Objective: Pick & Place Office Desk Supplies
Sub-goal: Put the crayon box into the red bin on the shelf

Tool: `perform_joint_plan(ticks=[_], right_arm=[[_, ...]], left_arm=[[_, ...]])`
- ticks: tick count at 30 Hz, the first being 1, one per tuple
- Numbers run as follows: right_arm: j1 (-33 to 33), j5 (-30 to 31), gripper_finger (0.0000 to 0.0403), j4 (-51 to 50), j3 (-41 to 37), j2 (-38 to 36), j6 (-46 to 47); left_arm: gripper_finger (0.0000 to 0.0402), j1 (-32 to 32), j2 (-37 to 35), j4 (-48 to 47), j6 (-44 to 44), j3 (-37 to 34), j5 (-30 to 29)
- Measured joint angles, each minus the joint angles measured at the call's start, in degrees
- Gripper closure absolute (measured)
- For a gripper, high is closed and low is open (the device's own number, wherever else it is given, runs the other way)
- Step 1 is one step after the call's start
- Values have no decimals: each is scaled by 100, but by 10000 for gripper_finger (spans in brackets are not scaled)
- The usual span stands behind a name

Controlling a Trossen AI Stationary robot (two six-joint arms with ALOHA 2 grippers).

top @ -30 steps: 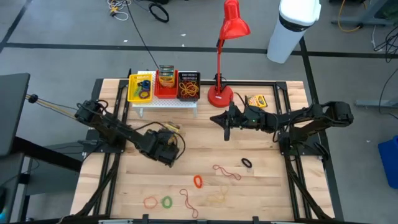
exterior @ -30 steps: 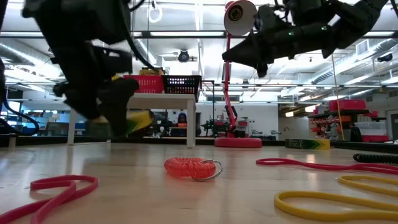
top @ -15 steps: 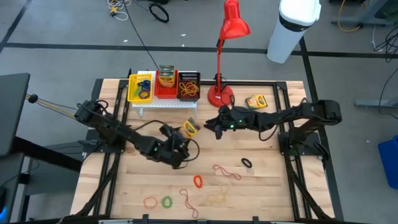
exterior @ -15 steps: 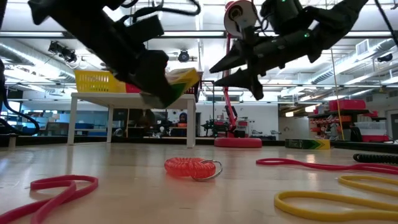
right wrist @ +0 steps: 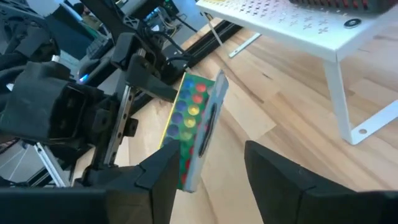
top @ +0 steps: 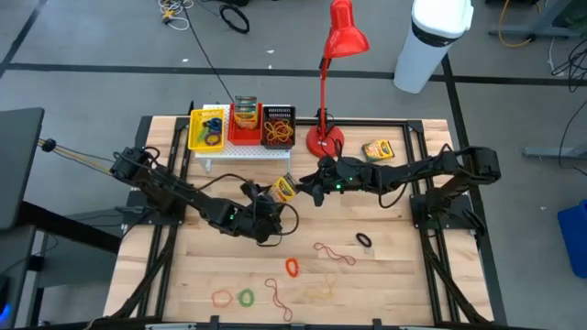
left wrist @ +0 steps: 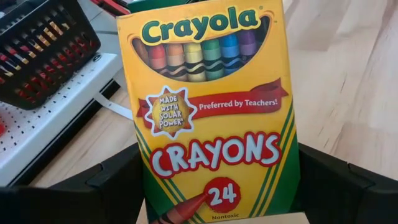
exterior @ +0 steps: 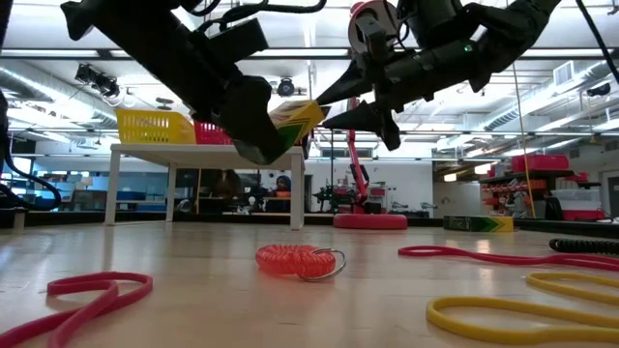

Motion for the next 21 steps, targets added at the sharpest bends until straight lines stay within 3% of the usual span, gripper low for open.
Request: perform_joint_plan(ticks=[5,12,18,21], right_arm=[[1,-4,258,1,0,0,-96],[9,7,384,2,1,-4,-369],[7,57,390,-29,-9,2,-590],[16,20,396,-86,-20,4,-715]], left_arm=[[58,0,-1,377,171,0,18],[57,56,-2,532,153,0,353],[57,166,-6,557,-265,0,893],[51,248,-11,563,-191,0,1521]])
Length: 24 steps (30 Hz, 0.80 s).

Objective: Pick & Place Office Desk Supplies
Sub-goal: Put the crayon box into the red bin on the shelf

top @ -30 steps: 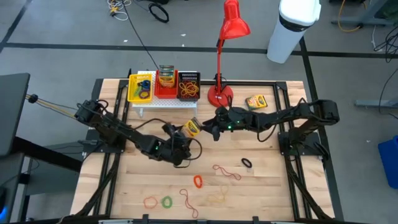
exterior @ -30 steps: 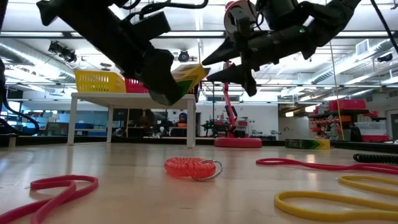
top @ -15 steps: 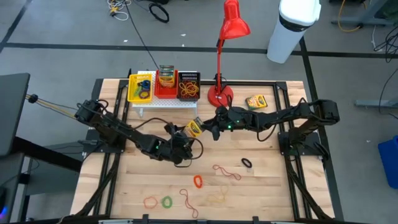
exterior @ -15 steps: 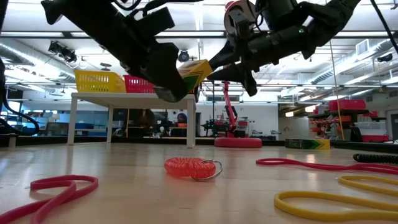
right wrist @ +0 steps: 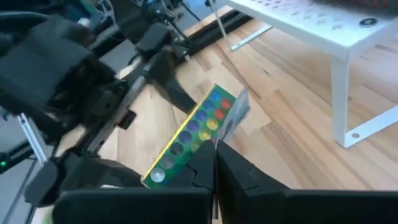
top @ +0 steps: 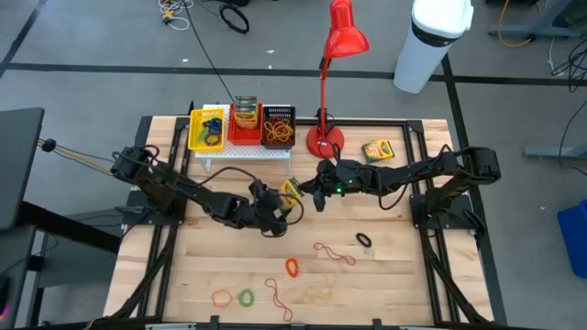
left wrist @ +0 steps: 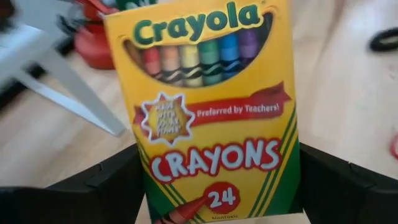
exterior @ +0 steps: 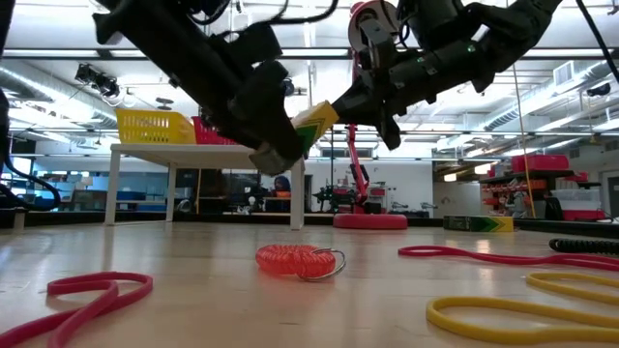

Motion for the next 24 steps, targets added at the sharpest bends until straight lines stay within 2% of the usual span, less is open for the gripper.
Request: perform_joint_plan(ticks=[3,7,11,16,24], right_arm=[[5,-24,395,94,3,0,-37],[-6,53,398,114,7,0,-193],[-5,18,399,95,9,0,-413],[-24,33,400,137,24,-7,-642],[-16,-35,400,101,22,-7,-644]], left_arm=[[30,11,2,13,30,0,253],[6,1,1,17,-85,5,199],[10,52,-212,-528,143,16,593],[19,38,-551,-1826,-317,2,873],[25,12,-621,-1938,-315,10,822]])
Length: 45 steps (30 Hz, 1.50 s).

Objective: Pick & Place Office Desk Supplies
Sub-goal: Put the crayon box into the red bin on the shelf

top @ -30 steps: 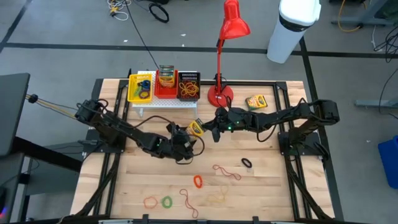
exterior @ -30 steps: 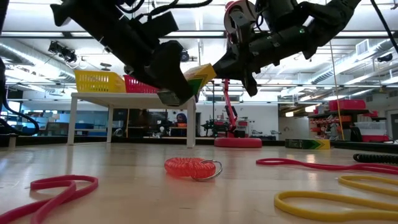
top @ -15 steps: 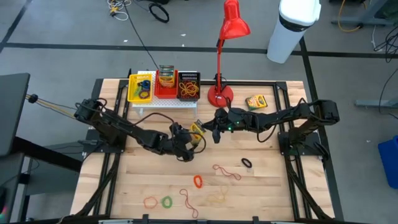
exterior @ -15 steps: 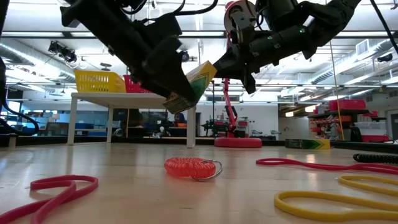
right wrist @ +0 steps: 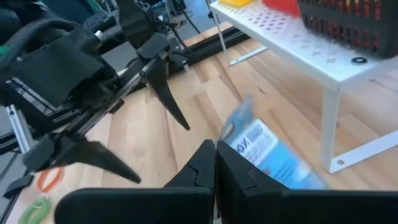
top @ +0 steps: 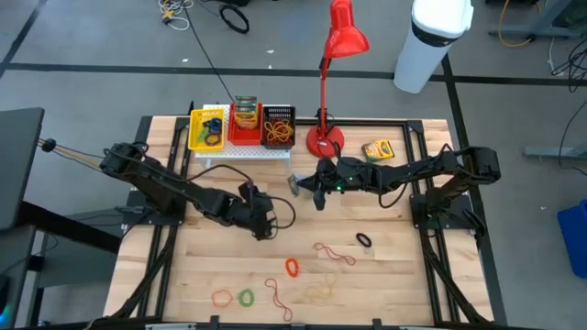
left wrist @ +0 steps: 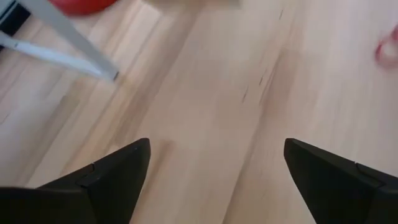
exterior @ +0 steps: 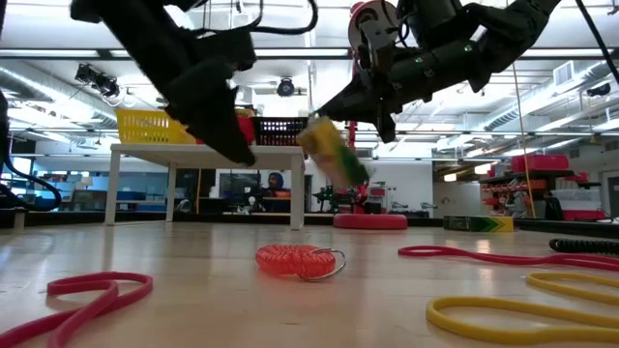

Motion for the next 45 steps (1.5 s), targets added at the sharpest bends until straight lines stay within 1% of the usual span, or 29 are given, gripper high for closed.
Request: perform_joint_plan(ticks=[3,5,11,16,20,22,26,30,33,37,41,45], right_arm=[[2,-67,400,-17,0,0,-26],[6,-181,400,1,0,12,-54],[192,-249,400,164,-7,359,-86],[181,-337,400,267,112,494,-87],[192,-591,400,284,176,503,-47],[192,-693,400,324,179,498,67],[195,-721,400,320,177,654,183],[196,-830,400,592,170,945,317],[190,-951,400,666,173,981,328],[190,-963,400,577,170,981,349],[190,-1001,400,539,173,975,428],[192,-994,400,498,140,977,501]], left_arm=[[36,-48,-54,-346,-18,-4,-72],[52,-80,-54,-490,-49,-41,-77],[127,-166,-138,-199,-49,-623,33],[200,-140,-706,876,33,-1282,42],[242,-99,-1392,1618,190,-1729,389],[255,-98,-1743,1686,221,-1881,535],[269,-69,-2353,1699,448,-2150,546],[280,118,-2699,1819,488,-2378,568],[283,273,-2755,2112,590,-2497,780],[283,435,-2724,2419,767,-2509,1133],[283,540,-2706,2646,944,-2510,1270],[283,582,-2706,2672,990,-2510,1308]])
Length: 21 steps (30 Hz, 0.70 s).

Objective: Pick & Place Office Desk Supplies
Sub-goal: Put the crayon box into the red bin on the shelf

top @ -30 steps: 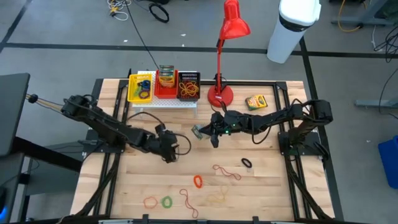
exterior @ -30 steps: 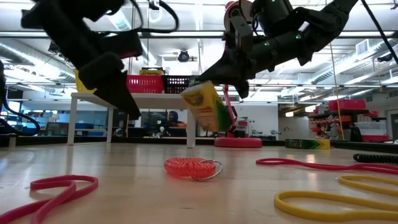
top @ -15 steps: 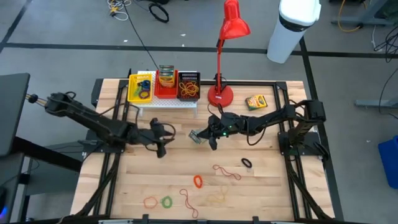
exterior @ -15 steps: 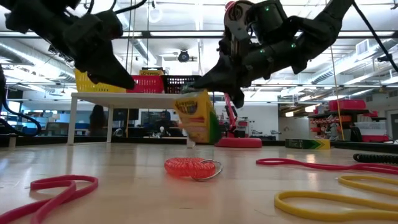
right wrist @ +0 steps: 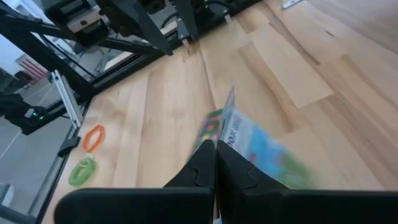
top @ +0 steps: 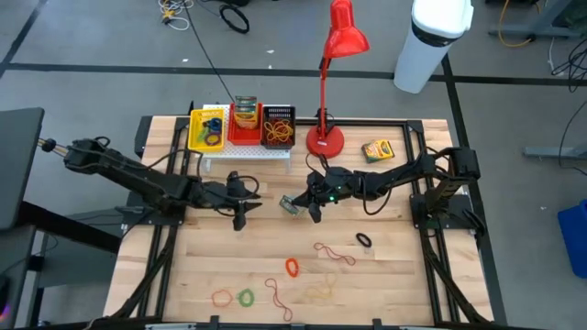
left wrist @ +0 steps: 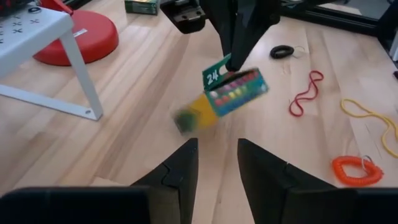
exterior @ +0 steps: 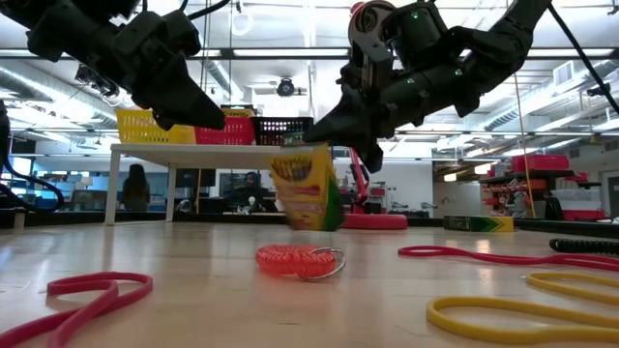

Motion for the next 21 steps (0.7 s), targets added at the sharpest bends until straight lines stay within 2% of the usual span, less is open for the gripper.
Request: perform_joint_plan(ticks=[6,21], right_arm=[[-6,54,400,-213,-5,0,-24],[0,-87,400,-2,-8,14,149]], left_arm=[[283,111,2,2,8,0,12],[283,107,4,243,11,0,122]])
